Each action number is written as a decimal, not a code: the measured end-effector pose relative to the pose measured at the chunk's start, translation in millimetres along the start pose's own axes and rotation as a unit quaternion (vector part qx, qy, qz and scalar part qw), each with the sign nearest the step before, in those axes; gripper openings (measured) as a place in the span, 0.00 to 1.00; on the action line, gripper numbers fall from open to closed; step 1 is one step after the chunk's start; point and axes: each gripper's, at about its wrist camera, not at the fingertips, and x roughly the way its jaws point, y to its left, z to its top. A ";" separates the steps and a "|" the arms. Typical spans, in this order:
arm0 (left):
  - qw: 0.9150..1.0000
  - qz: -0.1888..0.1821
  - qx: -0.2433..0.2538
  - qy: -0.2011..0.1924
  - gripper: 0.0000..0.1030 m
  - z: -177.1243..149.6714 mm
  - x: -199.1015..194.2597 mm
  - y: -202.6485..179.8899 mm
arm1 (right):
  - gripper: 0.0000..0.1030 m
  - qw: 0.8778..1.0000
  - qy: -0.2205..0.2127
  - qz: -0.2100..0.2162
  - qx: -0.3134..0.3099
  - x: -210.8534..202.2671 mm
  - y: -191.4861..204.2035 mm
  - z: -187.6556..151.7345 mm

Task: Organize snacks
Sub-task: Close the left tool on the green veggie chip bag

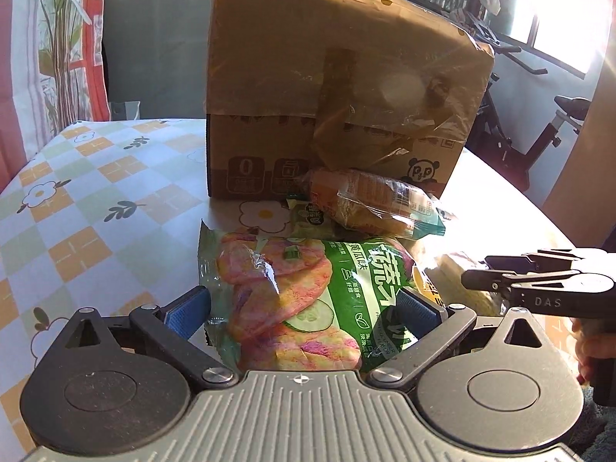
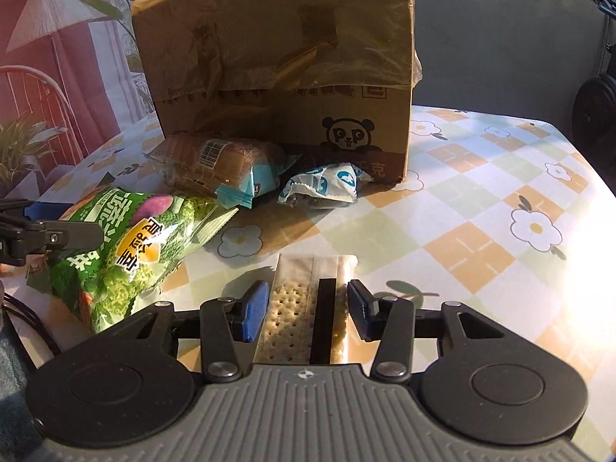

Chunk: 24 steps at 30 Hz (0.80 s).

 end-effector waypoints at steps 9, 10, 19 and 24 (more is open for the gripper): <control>1.000 -0.001 -0.013 0.004 1.00 1.5 3.8 2.8 | 0.48 1.000 -0.031 0.006 0.000 5.9 -7.9 -6.2; 1.000 0.001 -0.012 0.003 1.00 1.1 4.1 2.3 | 0.48 0.999 -0.031 0.007 0.002 5.6 -8.4 -5.9; 1.000 -0.004 -0.029 0.002 1.00 0.2 4.7 7.2 | 0.48 0.999 -0.030 0.013 0.013 5.7 -10.7 -5.6; 0.999 -0.009 -0.034 0.001 1.00 1.2 4.2 7.9 | 0.48 0.999 -0.030 0.013 0.014 5.7 -9.7 -5.6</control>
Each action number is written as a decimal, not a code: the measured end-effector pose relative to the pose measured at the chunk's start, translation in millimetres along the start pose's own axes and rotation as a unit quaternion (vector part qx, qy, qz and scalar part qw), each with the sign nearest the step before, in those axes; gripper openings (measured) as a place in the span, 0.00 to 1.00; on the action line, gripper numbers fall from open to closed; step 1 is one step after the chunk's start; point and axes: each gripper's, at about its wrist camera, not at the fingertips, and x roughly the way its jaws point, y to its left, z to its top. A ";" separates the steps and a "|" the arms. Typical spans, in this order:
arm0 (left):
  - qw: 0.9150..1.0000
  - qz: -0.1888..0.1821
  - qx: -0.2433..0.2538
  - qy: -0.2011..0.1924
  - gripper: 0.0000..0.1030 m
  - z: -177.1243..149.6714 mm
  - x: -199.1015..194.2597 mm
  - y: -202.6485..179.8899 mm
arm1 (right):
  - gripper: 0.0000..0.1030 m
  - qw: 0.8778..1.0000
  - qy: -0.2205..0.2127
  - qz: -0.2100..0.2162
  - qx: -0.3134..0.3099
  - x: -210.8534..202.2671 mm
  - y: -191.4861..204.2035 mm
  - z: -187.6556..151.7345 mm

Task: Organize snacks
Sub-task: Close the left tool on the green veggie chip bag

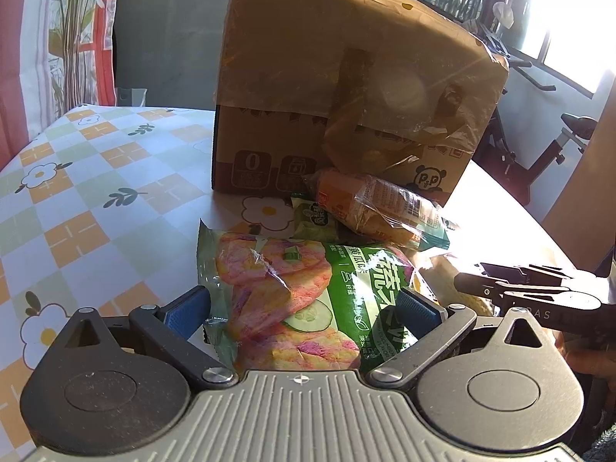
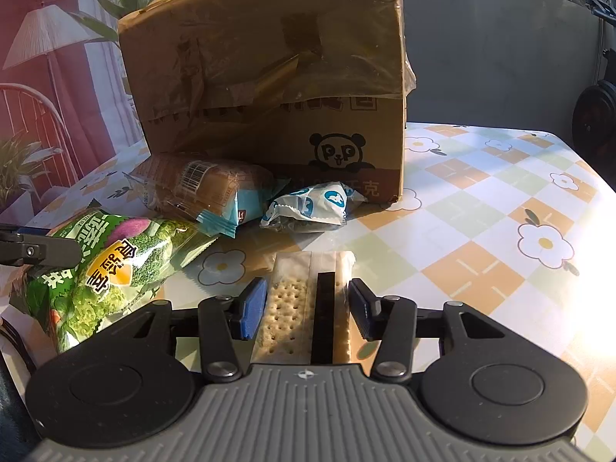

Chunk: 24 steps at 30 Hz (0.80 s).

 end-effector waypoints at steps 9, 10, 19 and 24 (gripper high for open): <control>0.997 0.019 -0.079 -0.016 0.90 5.8 -16.4 32.1 | 0.48 1.000 -0.002 0.001 0.005 -1.5 1.7 -0.3; 0.996 0.015 -0.085 -0.014 0.90 4.8 -15.7 33.9 | 0.48 1.000 -0.002 0.001 0.006 -1.6 1.5 -0.3; 0.994 -0.044 -0.099 -0.001 0.94 -2.2 6.7 27.2 | 0.48 1.000 -0.002 0.000 0.006 -1.9 1.8 -0.2; 0.993 -0.058 -0.102 -0.011 0.94 -9.3 13.6 31.0 | 0.48 1.000 -0.002 0.000 0.007 -1.8 1.7 -0.4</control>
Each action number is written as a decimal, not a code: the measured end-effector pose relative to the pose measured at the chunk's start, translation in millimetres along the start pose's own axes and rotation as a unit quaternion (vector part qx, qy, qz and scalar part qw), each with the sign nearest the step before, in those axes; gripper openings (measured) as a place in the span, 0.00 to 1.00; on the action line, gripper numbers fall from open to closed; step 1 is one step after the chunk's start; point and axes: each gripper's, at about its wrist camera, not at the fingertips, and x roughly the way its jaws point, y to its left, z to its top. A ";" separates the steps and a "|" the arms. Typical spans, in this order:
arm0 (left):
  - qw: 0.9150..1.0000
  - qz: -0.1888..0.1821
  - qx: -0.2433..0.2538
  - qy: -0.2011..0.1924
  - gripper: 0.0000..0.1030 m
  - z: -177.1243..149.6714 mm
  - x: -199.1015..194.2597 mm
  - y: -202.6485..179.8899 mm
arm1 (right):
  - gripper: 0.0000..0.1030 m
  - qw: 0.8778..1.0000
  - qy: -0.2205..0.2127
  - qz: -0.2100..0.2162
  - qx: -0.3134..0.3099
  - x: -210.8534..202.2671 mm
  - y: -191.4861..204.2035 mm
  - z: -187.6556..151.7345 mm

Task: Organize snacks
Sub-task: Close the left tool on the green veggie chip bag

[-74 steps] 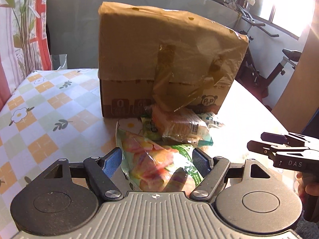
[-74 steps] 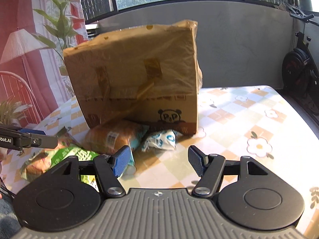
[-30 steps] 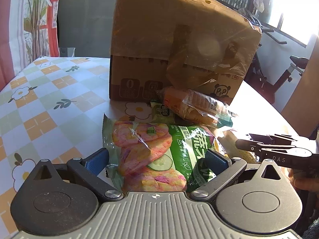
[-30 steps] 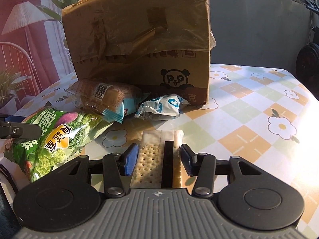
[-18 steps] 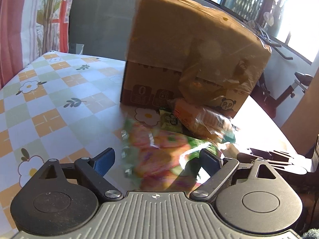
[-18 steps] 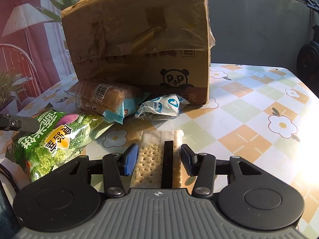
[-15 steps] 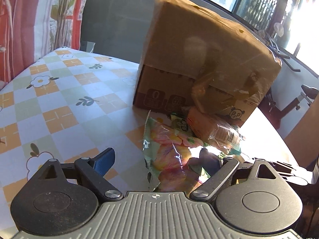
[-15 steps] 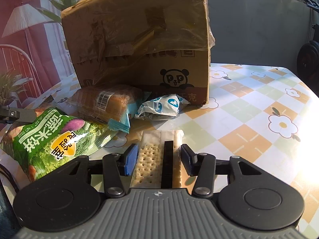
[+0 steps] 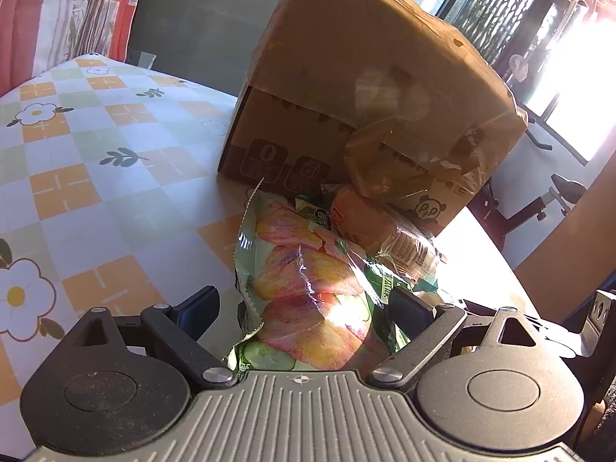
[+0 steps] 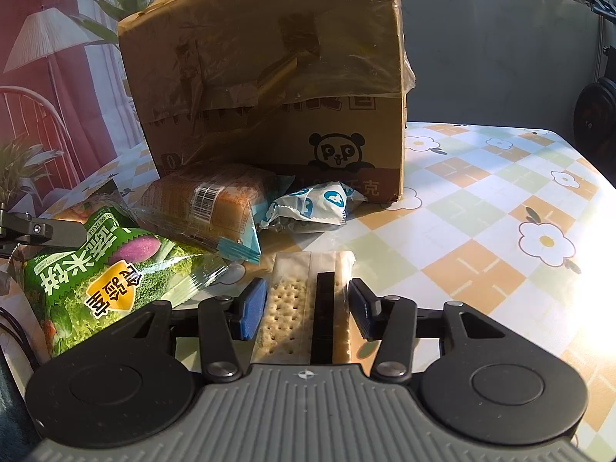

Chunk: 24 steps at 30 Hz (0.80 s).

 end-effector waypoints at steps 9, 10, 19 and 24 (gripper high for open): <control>0.998 -0.039 -0.038 0.021 0.98 -7.6 9.0 13.3 | 0.50 1.000 0.005 -0.002 0.000 2.2 1.8 -0.5; 0.998 -0.039 -0.037 0.022 0.98 -7.8 8.8 13.5 | 0.50 1.000 0.005 -0.002 -0.001 2.4 2.2 -0.6; 0.999 -0.048 -0.017 0.015 0.84 -5.9 2.4 9.8 | 0.50 1.000 0.006 -0.002 -0.003 3.4 1.3 -0.9; 0.997 -0.072 -0.006 0.006 0.66 -7.2 -3.7 4.7 | 0.50 1.000 0.006 -0.001 -0.002 3.3 1.1 -0.8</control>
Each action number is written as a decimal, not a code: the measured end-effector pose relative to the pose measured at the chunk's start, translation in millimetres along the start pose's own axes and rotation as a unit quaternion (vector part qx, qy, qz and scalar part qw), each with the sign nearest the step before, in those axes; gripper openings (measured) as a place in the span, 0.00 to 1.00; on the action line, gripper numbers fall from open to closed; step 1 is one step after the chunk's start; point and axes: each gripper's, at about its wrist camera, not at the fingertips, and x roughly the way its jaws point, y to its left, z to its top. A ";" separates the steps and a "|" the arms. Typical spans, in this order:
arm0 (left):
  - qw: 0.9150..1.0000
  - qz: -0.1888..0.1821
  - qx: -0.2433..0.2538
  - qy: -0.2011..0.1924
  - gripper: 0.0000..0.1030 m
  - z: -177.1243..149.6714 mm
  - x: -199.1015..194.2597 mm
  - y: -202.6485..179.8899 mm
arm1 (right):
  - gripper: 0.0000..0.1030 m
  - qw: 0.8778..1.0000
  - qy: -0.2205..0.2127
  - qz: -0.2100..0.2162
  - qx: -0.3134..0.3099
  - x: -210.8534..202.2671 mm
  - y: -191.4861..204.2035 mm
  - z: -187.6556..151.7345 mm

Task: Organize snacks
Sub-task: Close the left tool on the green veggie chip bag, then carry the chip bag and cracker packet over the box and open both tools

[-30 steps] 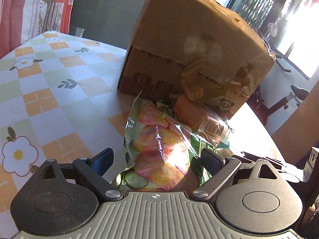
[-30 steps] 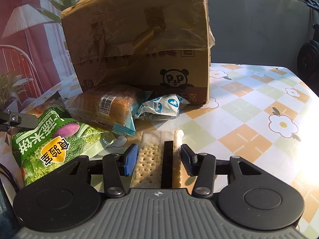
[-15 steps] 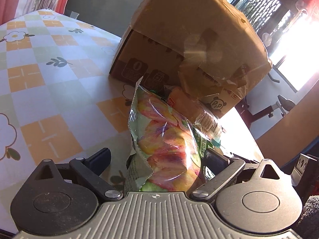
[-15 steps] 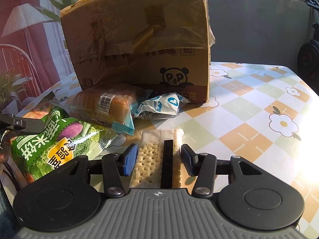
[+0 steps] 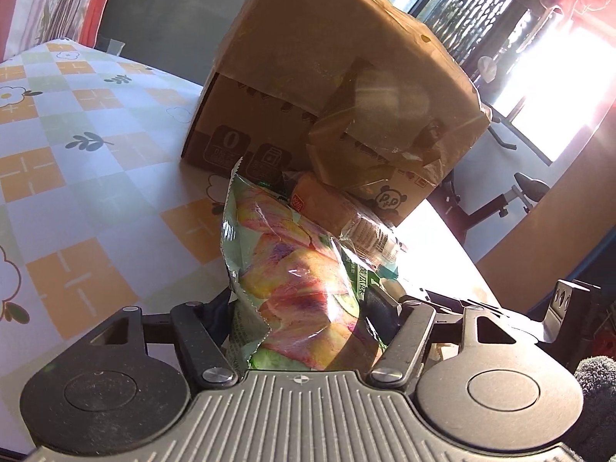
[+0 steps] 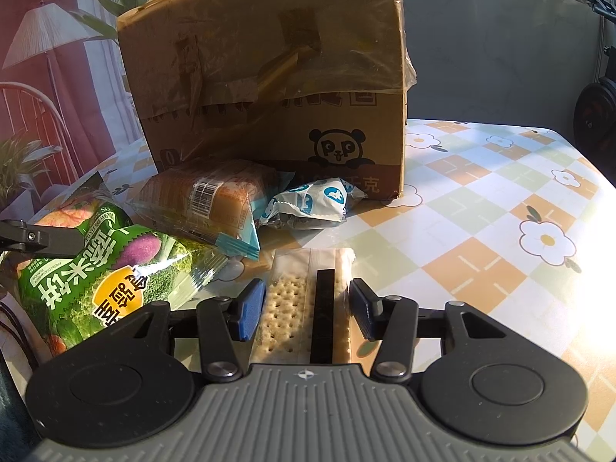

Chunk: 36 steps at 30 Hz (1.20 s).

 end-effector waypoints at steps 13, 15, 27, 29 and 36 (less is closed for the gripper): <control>0.996 0.052 0.054 -0.051 0.53 9.2 -36.2 -17.7 | 0.48 1.000 -0.024 0.007 0.001 -23.0 11.4 -7.4; 0.995 0.059 0.058 -0.060 0.52 11.4 -41.8 -20.1 | 0.48 0.999 -0.033 0.006 0.007 -28.6 10.6 -7.3; 0.988 0.080 0.071 -0.115 0.52 28.0 -61.3 -28.1 | 0.48 0.997 -0.076 -0.003 0.021 -48.7 6.6 4.6; 0.985 0.082 0.085 -0.124 0.52 31.9 -67.3 -30.0 | 0.48 0.996 -0.082 0.000 0.020 -53.0 6.4 6.5; 0.973 0.094 0.104 -0.183 0.52 69.6 -92.8 -39.6 | 0.48 0.991 -0.135 0.003 0.026 -73.2 -1.6 38.2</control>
